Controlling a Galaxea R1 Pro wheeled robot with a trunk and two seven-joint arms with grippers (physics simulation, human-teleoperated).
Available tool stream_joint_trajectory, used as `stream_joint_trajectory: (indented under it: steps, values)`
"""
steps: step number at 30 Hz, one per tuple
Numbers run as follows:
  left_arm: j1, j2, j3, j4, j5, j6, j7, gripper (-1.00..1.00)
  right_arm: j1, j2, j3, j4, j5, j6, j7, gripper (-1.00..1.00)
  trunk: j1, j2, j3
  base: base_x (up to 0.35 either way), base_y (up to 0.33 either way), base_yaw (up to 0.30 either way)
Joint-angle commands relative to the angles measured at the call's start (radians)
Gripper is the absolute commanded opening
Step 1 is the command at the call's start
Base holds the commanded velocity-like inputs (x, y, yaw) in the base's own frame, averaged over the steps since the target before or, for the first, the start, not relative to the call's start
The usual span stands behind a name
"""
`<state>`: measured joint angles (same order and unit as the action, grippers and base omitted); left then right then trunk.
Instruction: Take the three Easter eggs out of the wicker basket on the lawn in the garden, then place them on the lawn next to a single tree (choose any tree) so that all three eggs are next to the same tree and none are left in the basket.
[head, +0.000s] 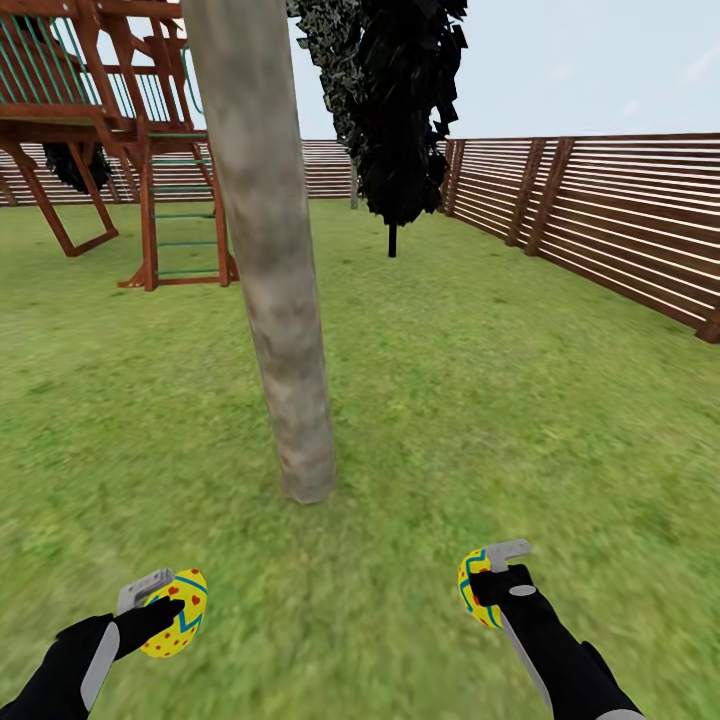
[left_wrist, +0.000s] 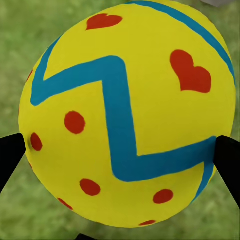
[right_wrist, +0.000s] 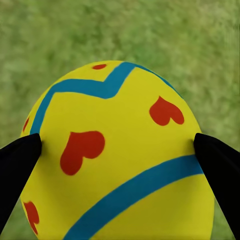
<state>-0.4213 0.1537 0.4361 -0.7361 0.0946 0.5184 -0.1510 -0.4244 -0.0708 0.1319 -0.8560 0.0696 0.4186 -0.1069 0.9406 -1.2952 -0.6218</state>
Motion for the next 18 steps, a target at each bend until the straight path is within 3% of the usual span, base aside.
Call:
stream_joint_trajectory:
  steps: [1, 18]
  values:
    - [-0.001, 0.0, 0.003, -0.002, 0.01, 0.007, -0.001, -1.0, -0.001, -0.001, 0.005, -0.002, 0.007, 0.008, -0.004, -1.0, 0.004, -0.008, -0.004, 0.0, 0.0, 0.0]
    - [-0.001, 0.001, 0.006, -0.005, 0.01, 0.008, -0.001, -1.0, -0.001, 0.0, 0.005, -0.002, 0.007, 0.009, -0.002, -1.0, 0.069, -0.127, -0.057, 0.0, 0.0, 0.0]
